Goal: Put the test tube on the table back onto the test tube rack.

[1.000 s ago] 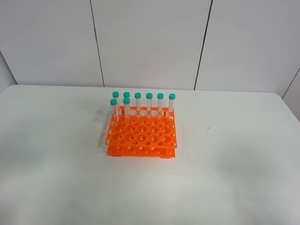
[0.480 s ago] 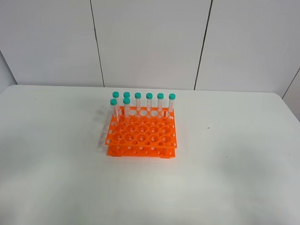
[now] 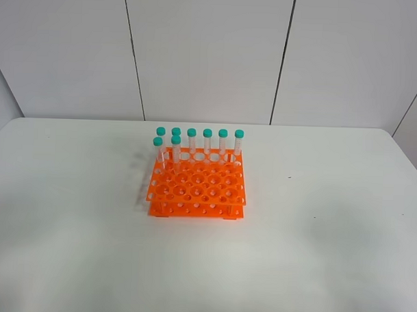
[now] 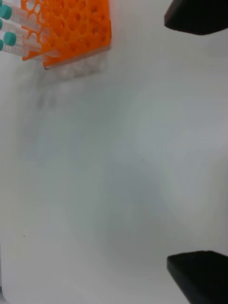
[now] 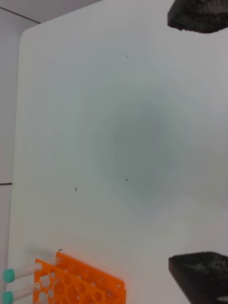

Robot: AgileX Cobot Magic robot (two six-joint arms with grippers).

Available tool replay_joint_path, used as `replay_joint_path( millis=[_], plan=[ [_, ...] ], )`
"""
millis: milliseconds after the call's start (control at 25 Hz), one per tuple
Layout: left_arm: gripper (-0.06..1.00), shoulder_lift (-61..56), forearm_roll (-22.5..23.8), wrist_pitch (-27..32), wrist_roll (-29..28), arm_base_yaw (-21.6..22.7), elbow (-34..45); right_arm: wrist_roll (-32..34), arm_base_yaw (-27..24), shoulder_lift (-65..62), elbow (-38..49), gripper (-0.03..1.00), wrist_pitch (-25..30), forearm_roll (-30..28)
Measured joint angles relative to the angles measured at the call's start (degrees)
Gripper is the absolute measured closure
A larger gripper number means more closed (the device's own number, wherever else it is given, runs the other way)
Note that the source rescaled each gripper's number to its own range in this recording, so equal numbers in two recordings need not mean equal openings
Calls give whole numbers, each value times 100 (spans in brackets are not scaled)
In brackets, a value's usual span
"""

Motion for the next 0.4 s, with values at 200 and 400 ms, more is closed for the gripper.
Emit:
replay_joint_path(
  millis=[200, 400],
  plan=[
    [-5, -6, 0, 0, 0, 66, 0, 0, 0, 0, 0, -3, 0, 0],
    [-5, -6, 0, 0, 0, 154, 0, 0, 0, 0, 0, -3, 0, 0]
  ],
)
